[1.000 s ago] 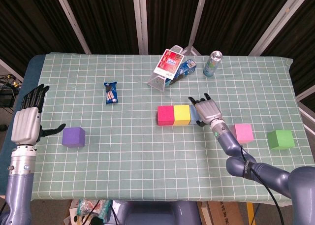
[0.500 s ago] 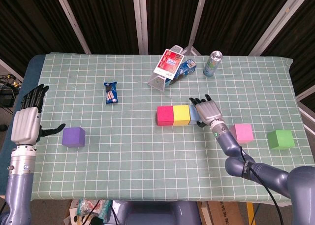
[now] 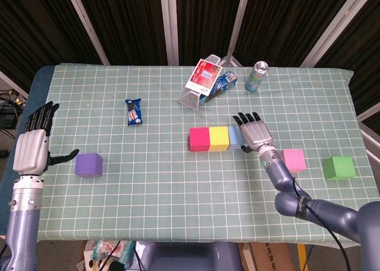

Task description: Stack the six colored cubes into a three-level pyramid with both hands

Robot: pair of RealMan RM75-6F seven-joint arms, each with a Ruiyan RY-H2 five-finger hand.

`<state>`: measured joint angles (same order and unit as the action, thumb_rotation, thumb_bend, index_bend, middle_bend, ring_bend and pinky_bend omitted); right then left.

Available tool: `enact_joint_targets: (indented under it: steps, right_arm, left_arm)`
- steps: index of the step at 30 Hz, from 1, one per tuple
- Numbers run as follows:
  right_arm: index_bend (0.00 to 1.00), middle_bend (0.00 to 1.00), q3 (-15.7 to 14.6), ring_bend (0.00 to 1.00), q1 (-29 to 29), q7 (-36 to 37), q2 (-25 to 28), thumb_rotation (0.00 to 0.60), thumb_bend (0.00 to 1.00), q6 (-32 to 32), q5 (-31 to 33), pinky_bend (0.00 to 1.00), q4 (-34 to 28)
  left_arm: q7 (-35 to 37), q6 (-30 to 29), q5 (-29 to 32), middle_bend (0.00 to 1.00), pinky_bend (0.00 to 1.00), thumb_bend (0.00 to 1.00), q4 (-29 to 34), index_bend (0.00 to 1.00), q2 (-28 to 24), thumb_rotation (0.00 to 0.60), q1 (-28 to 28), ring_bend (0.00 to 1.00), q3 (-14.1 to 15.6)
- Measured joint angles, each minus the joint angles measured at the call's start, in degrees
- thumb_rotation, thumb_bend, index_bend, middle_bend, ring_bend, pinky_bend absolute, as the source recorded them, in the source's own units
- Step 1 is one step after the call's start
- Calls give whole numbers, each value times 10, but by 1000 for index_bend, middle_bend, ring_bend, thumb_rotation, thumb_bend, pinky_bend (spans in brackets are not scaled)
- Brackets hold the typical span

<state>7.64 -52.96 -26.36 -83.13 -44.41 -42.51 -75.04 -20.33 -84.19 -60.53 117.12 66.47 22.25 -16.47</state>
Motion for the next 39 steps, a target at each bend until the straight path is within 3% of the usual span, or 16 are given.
enact_joint_targets:
  steps: [17, 39]
  right_arm:
    - [0, 0, -8, 61, 32, -14, 63, 600, 324, -41, 35, 0, -57]
    - [0, 0, -30, 58, 97, -1, 174, 600, 324, -100, 5, 0, -185]
  left_arm:
    - [-2, -8, -11, 0, 8, 117, 13, 0, -6, 600, -4, 0, 1]
    - [-3, -12, -34, 0, 8, 117, 30, 0, -12, 600, -12, 0, 13]
